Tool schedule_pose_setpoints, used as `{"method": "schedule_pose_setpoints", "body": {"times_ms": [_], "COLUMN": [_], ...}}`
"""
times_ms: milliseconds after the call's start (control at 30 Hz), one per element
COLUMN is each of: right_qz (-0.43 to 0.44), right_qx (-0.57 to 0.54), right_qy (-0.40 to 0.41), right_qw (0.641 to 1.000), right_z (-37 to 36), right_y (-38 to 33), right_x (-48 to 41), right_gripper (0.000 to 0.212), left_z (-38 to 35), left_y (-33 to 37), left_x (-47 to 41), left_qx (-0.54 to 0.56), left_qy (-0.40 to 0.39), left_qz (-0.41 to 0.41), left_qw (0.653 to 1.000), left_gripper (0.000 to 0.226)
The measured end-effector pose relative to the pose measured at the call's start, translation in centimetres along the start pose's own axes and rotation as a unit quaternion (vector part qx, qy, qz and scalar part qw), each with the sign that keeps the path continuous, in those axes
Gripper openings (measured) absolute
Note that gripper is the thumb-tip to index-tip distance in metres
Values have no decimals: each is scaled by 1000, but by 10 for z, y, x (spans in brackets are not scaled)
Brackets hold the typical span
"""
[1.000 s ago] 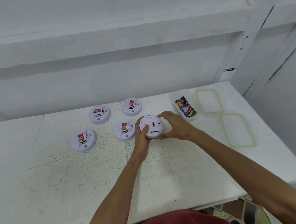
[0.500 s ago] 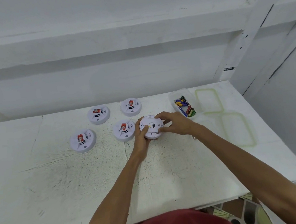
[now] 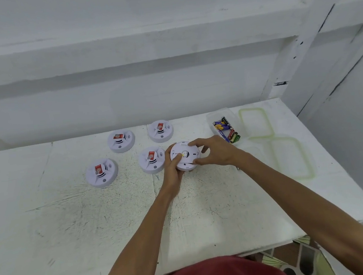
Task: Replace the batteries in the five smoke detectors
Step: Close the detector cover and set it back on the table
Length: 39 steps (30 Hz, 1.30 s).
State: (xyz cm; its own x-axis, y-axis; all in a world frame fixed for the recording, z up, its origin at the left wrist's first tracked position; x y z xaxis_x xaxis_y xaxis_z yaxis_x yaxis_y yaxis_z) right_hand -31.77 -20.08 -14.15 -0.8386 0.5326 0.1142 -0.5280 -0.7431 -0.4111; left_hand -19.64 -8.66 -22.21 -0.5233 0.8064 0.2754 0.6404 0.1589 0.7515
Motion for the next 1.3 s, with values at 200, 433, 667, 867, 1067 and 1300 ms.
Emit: {"method": "schedule_pose_setpoints", "body": {"times_ms": [200, 433, 667, 867, 1067, 1300], "right_qz": [27, 42, 29, -10, -40, 3], "right_qx": [76, 102, 23, -83, -107, -8], "right_qy": [43, 9, 10, -37, -36, -11], "right_qw": [996, 994, 999, 996, 993, 1000], "right_z": [1, -3, -6, -10, -8, -6], "right_y": [-11, -14, -15, -6, 3, -10], "right_x": [1, -2, -2, 2, 3, 1], "right_gripper": [67, 84, 71, 74, 55, 79], "left_z": [1, -1, 0, 1, -5, -2], "left_y": [2, 2, 1, 2, 5, 1], "left_x": [1, 3, 4, 6, 5, 2], "left_qx": [7, -13, -49, -69, -76, -60], "left_qy": [10, -1, -19, -19, -47, -45], "left_qz": [-5, 5, 18, 13, 5, 11], "left_qw": [1000, 1000, 998, 997, 996, 997], "left_gripper": [64, 47, 39, 38, 37, 65]}}
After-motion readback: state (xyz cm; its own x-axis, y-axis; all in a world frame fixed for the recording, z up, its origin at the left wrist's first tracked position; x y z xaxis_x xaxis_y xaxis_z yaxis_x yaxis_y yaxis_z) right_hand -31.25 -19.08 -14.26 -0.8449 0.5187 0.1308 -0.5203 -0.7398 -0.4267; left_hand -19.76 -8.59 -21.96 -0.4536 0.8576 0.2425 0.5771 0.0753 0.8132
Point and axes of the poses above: each hand's wrist, its own x-axis away from the middle knuckle, its own z-axis out of the back of the hand, y = z × x, the point moved 6 cm from there along -x, towards the middle knuckle, and after that the axes turned 11 degrees about x, right-handed, at the moved point
